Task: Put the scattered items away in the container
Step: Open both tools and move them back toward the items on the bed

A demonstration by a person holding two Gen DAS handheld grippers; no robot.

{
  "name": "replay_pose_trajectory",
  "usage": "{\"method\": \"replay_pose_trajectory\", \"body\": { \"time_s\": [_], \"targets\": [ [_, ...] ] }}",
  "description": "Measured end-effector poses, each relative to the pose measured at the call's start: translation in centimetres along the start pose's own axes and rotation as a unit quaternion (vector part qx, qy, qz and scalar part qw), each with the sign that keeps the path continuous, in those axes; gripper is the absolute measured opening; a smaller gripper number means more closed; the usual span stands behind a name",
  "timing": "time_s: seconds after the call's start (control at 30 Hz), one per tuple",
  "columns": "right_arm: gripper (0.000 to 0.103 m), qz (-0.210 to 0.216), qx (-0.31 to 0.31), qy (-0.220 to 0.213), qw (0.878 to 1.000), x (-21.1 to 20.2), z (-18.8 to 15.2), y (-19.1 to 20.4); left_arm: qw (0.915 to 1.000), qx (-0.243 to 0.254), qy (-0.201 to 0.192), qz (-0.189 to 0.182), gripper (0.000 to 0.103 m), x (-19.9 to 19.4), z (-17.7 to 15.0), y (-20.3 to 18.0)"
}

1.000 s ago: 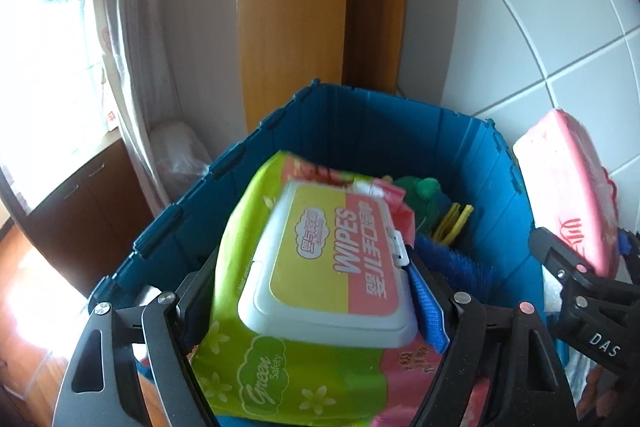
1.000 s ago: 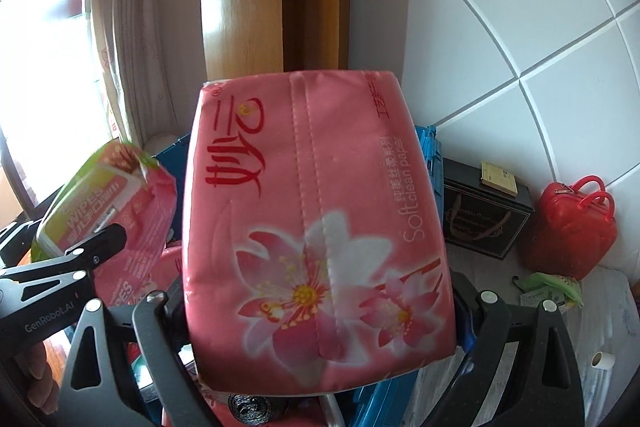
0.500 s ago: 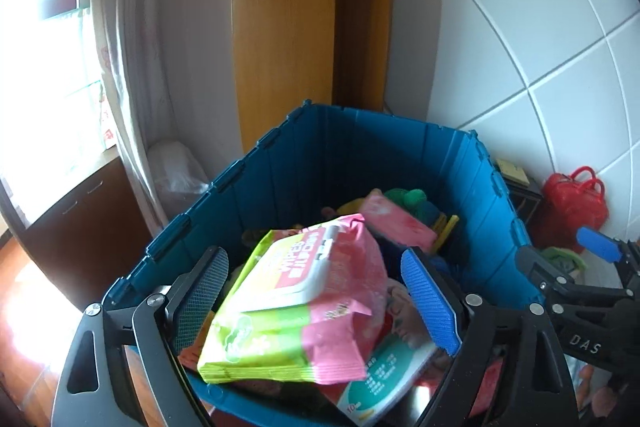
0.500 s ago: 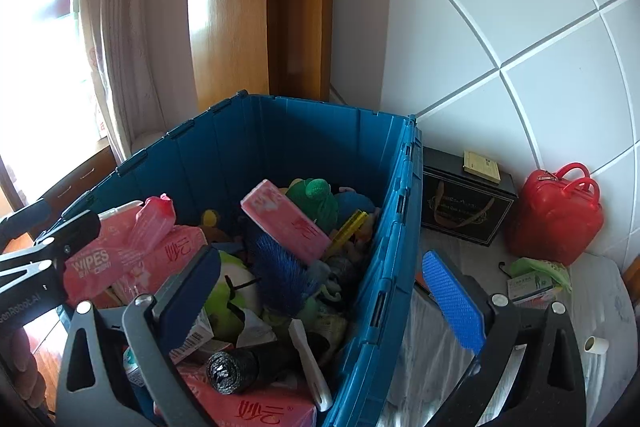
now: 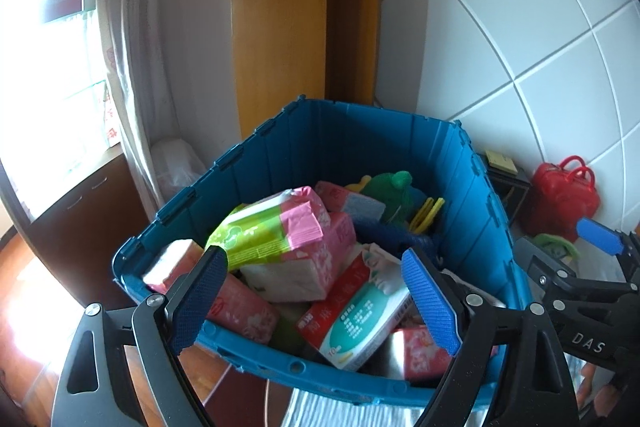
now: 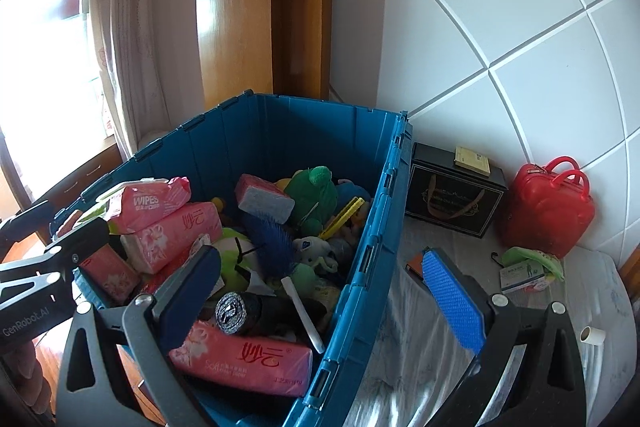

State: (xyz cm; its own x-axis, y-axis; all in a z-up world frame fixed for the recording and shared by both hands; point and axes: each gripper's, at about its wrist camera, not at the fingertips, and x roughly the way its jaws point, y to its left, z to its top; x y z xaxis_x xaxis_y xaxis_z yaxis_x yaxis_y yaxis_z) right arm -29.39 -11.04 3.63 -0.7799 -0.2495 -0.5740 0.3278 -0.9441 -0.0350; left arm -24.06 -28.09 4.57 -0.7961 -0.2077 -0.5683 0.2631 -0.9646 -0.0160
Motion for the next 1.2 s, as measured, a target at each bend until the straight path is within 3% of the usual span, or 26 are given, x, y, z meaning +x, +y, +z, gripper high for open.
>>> {"method": "replay_pose_trajectory", "body": {
  "time_s": [0.33, 0.5, 0.93, 1.2],
  "targets": [
    [0.103, 0.004, 0.001, -0.005, 1.000, -2.7, -1.6, -3.1, 1.0000, 0.003, 0.005, 0.007, 0.089, -2.1, -1.5, -4.1],
    [0.103, -0.006, 0.015, -0.008, 1.000, -4.8, -3.0, -7.2, 0.9997, 0.020, 0.005, -0.010, 0.089, -3.7, -2.6, -9.6],
    [0.103, -0.081, 0.068, 0.013, 0.994, -11.8, -10.5, -24.8, 0.9937, 0.077, 0.020, -0.079, 0.089, -7.1, -7.6, -27.8],
    [0.103, -0.143, 0.147, 0.043, 0.978, -13.9, -16.0, -36.5, 0.9828, 0.126, 0.066, -0.118, 0.089, -4.9, -11.3, -36.7]
  ]
}}
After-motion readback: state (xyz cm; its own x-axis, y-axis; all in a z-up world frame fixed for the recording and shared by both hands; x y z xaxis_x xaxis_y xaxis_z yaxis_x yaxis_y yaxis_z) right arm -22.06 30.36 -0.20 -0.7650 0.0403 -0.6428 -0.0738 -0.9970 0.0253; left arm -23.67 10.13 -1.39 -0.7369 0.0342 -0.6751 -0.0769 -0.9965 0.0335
